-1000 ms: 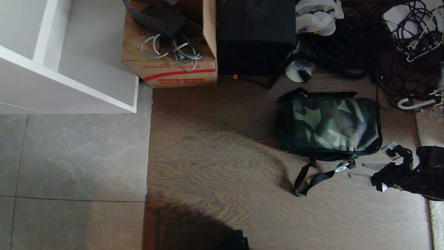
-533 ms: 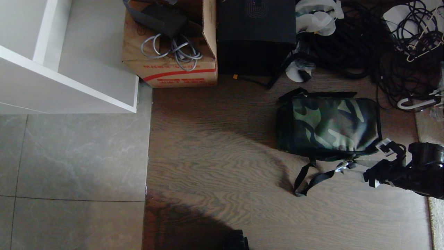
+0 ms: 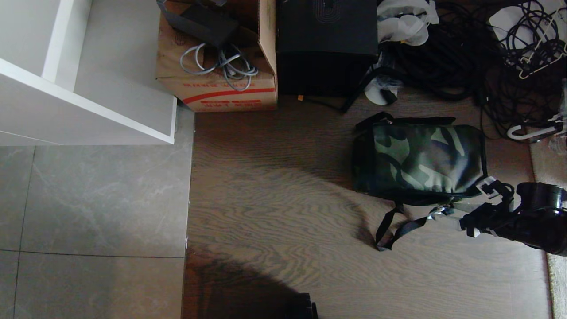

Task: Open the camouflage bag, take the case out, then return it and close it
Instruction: Open the top of the storage box

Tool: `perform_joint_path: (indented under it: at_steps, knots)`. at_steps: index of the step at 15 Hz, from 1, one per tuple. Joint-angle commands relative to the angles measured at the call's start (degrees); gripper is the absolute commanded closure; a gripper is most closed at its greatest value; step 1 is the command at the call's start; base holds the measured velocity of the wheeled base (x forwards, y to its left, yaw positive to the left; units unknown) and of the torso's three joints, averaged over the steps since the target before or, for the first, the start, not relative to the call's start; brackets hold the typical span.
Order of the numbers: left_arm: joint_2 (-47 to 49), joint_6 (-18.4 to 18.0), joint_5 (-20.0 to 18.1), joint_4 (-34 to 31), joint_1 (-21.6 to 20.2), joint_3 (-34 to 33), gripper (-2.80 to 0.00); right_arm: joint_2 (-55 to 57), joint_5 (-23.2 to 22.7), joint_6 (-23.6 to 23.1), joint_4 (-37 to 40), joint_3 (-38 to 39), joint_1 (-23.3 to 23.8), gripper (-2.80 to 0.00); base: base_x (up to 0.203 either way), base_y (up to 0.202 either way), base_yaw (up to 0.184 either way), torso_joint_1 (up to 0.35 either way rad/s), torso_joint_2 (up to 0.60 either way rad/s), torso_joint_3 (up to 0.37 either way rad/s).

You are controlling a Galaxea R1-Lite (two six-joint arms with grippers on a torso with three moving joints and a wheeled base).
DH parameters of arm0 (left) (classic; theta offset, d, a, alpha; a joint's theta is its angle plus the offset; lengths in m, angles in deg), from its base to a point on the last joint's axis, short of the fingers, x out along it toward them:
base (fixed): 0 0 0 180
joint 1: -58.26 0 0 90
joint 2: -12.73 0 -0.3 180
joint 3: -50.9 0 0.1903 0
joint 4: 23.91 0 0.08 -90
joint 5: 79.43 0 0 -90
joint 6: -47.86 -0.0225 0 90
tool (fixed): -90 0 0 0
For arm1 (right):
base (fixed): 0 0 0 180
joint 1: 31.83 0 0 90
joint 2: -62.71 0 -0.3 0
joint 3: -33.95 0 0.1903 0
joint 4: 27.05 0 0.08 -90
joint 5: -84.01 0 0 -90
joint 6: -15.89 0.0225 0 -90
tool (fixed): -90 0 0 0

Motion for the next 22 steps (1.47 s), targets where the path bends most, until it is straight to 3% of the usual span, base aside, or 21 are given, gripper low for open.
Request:
perform_joint_path:
  at_steps: [1,5,7,10,14,16,22]
  knots:
    - [0.06,0.01,-0.01,-0.03,0.00,-0.05,0.00,0.30,-0.19,-0.20,-0.02,0.05,-0.05,-2.80,0.000,0.000,0.000,0.000,0.00,0.000]
    - [0.06,0.01,0.01,-0.03,0.00,-0.05,0.00,-1.52,-0.74,-1.46,-0.49,0.94,0.39,-2.80,0.000,0.000,0.000,0.000,0.00,0.000]
    - [0.06,0.01,-0.01,-0.03,0.00,-0.05,0.00,-2.58,-0.80,-5.96,0.11,1.12,1.81,-2.80,0.000,0.000,0.000,0.000,0.00,0.000]
    - [0.06,0.01,0.07,0.05,0.00,-0.05,0.00,-2.69,-0.70,-7.29,0.18,2.40,2.65,-2.80,0.000,0.000,0.000,0.000,0.00,0.000]
    - [0.06,0.01,0.07,-0.03,0.00,-0.05,0.00,-2.93,-0.85,-2.13,1.18,3.04,1.92,-2.80,0.000,0.000,0.000,0.000,0.00,0.000]
    - [0.06,0.01,0.00,-0.03,0.00,0.02,0.00,-3.48,-1.23,3.19,1.11,2.93,1.10,-2.80,0.000,0.000,0.000,0.000,0.00,0.000]
    - [0.06,0.01,-0.01,-0.03,0.00,-0.05,0.00,-3.37,-1.77,3.55,1.30,2.75,0.54,-2.80,0.000,0.000,0.000,0.000,0.00,0.000]
